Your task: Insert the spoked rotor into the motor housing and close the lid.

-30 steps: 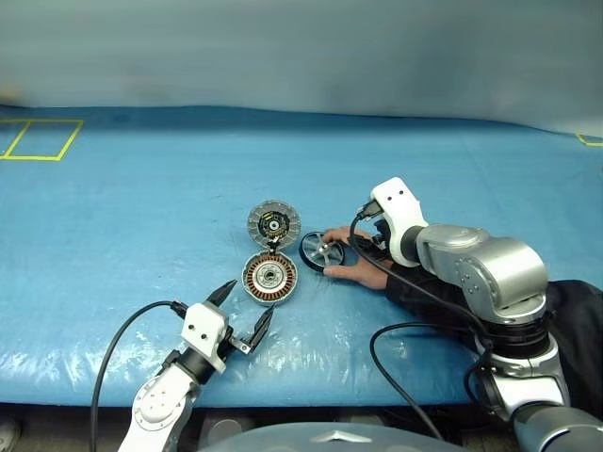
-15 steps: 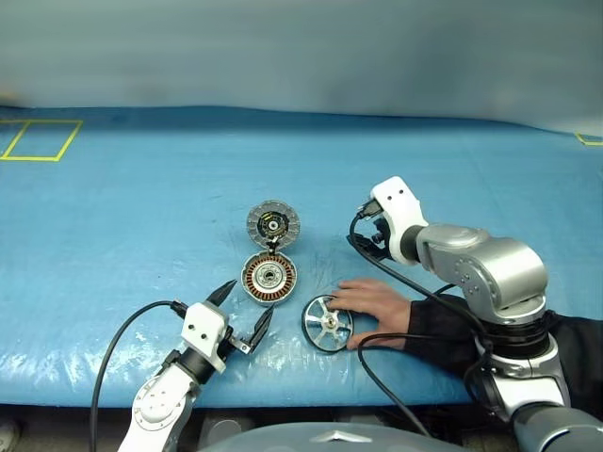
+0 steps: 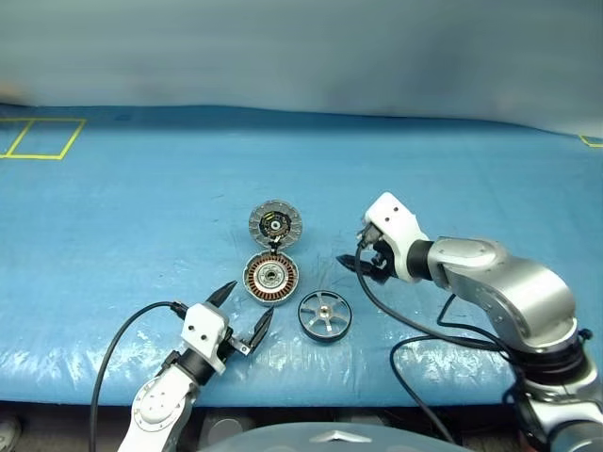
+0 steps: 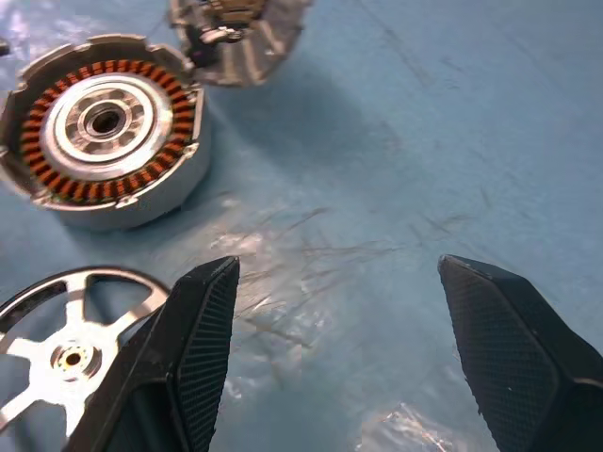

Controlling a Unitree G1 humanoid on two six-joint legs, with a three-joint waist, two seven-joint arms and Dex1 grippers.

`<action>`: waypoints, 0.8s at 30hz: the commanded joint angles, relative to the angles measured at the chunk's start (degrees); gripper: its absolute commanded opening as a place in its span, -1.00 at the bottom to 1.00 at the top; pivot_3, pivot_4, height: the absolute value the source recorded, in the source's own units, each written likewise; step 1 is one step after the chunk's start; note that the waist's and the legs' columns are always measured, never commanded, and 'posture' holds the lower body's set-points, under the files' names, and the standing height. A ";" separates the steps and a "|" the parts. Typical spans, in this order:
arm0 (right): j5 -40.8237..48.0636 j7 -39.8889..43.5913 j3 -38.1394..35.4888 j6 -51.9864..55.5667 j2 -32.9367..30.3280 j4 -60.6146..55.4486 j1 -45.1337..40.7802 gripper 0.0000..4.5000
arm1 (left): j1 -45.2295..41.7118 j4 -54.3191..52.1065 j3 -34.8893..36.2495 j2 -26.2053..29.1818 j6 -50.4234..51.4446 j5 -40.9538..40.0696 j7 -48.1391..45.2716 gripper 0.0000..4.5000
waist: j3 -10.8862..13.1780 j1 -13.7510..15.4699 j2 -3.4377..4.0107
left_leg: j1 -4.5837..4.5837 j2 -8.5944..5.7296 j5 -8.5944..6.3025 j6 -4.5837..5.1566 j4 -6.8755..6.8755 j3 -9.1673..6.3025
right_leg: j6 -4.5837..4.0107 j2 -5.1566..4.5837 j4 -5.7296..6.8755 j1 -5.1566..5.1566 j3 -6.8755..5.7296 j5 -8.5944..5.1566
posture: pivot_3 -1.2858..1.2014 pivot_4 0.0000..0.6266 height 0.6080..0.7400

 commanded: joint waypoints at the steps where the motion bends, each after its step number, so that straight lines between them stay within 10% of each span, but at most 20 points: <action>1: 2.66 5.87 0.16 -4.44 -4.09 -3.83 2.16 0.57 | 0.06 -2.07 -0.45 0.30 -0.41 -0.14 -0.53 1.00 | 0.00 -0.03 0.00 | 0.00 0.00 0.00 0.00 0.00 0.00 | 0.00 0.00 0.00 0.00 0.00 0.00 | 0.03 -0.52 1.00; 24: 2.33 5.14 10.20 -7.26 -3.58 -5.62 4.36 0.57 | 0.17 -0.52 -0.88 -0.37 -1.21 -0.07 -1.16 1.00 | 0.17 0.17 -0.30 | 0.01 0.00 0.00 0.00 0.17 0.01 | -0.07 -0.01 0.00 0.07 0.01 -0.03 | 0.03 -0.52 1.00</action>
